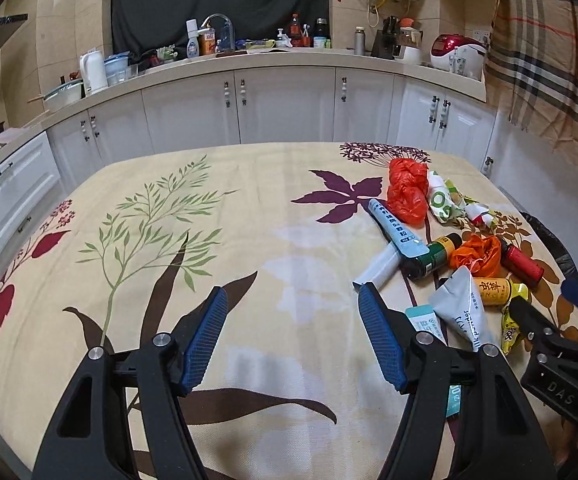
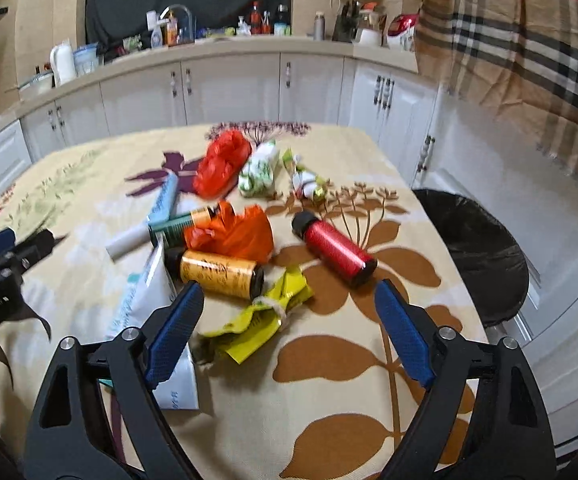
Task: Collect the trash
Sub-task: 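Move both open tools back over the trash on the table, then grasp the yellow wrapper with the right tool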
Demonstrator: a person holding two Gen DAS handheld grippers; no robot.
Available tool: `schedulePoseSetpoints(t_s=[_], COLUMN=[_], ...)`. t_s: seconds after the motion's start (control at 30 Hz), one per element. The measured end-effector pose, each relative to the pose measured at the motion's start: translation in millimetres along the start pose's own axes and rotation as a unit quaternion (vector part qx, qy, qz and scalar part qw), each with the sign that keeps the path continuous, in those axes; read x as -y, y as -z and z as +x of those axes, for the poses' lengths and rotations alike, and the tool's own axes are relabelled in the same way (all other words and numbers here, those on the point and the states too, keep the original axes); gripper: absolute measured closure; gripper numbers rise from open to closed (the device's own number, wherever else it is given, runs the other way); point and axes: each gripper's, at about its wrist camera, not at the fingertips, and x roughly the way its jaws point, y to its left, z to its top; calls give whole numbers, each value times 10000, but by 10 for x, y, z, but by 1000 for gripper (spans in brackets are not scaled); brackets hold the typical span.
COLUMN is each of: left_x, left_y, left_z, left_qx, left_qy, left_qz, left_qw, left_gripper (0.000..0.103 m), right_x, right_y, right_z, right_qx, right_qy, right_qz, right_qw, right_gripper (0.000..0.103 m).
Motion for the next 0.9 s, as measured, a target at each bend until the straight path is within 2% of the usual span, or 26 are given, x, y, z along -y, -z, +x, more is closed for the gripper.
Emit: schedulePoseSetpoints(t_s=[0.1, 0.3, 0.37, 0.4, 0.6, 0.9], left_x=[6, 74, 94, 103, 192, 380], left_y=[15, 44, 55, 59, 87, 120], left_z=[13, 27, 28, 29, 21, -26], left_qx=[-29, -80, -99, -106, -153, -203], left_qy=[76, 170, 185, 190, 246, 447], left_qz=[-23, 17, 30, 35, 91, 192], left_qw=[10000, 9998, 9998, 9998, 9995, 9986], left_gripper=[37, 37, 37, 37, 37, 37], right_x=[26, 97, 108, 109, 138, 207], right_y=[22, 60, 61, 63, 82, 81], right_z=[23, 47, 46, 48, 19, -166], right_qx=[-119, -237, -238, -248, -202, 37], right_qy=[-9, -199, -253, -277, -411, -394], right_qz=[2, 58, 36, 24, 73, 43], right_qw=[9999, 9995, 9994, 9993, 9989, 9992], right_gripper=[34, 64, 78, 80, 83, 83])
